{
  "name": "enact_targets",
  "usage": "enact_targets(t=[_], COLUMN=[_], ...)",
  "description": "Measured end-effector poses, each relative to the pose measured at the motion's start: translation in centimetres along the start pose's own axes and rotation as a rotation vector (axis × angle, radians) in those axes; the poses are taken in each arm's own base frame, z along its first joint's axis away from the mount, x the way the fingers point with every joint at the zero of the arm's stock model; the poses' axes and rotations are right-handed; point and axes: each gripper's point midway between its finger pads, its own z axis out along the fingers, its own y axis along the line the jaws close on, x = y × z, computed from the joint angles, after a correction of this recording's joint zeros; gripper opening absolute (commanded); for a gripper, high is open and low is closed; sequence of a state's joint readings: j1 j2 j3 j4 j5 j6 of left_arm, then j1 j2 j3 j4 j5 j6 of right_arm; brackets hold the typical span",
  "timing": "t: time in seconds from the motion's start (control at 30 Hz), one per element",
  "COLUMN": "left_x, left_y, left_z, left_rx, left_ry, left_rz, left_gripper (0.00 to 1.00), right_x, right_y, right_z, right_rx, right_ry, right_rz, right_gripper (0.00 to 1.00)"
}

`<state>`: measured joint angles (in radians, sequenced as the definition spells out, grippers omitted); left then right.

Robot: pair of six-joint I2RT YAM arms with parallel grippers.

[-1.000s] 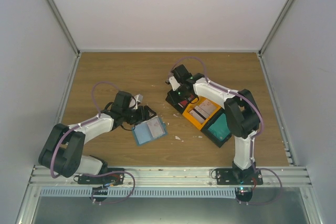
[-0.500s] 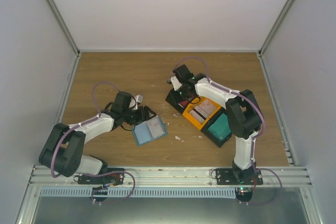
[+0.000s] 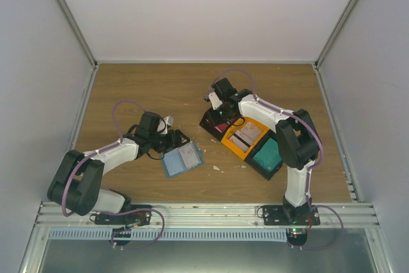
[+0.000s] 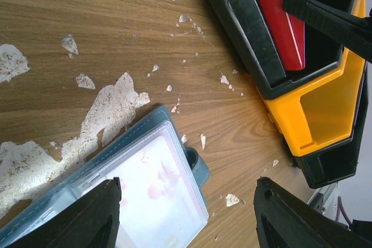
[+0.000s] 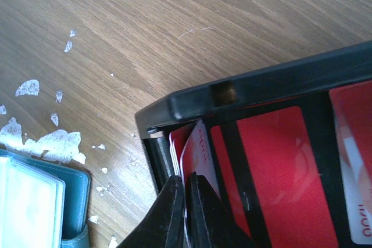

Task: Put the credit cards into the card holder
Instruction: Pick up the credit card from the storage box.

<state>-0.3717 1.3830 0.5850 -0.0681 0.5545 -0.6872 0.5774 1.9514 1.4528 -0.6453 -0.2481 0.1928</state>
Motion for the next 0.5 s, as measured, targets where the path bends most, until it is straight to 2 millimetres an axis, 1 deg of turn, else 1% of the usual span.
enact_targets(t=[0.1,0.23,0.5], left_x=[0.0,0.0,0.0], left_y=[0.0,0.0,0.0], left_z=[0.0,0.0,0.0], left_rx=[-0.002,-0.003,-0.002], left_ry=[-0.001,-0.001,0.0], left_rz=[0.0,0.0,0.0], left_gripper=[0.64,0.64,0.65], right_x=[0.0,-0.2,-1.0], right_y=[0.0,-0.1,0.3], right_z=[0.0,-0.4,-2.2], right_rx=[0.001,0.009,0.016], right_ry=[-0.002,-0.012,-0.049], right_rz=[0.0,-0.003,-0.016], right_gripper=[0.02,0.02,0.0])
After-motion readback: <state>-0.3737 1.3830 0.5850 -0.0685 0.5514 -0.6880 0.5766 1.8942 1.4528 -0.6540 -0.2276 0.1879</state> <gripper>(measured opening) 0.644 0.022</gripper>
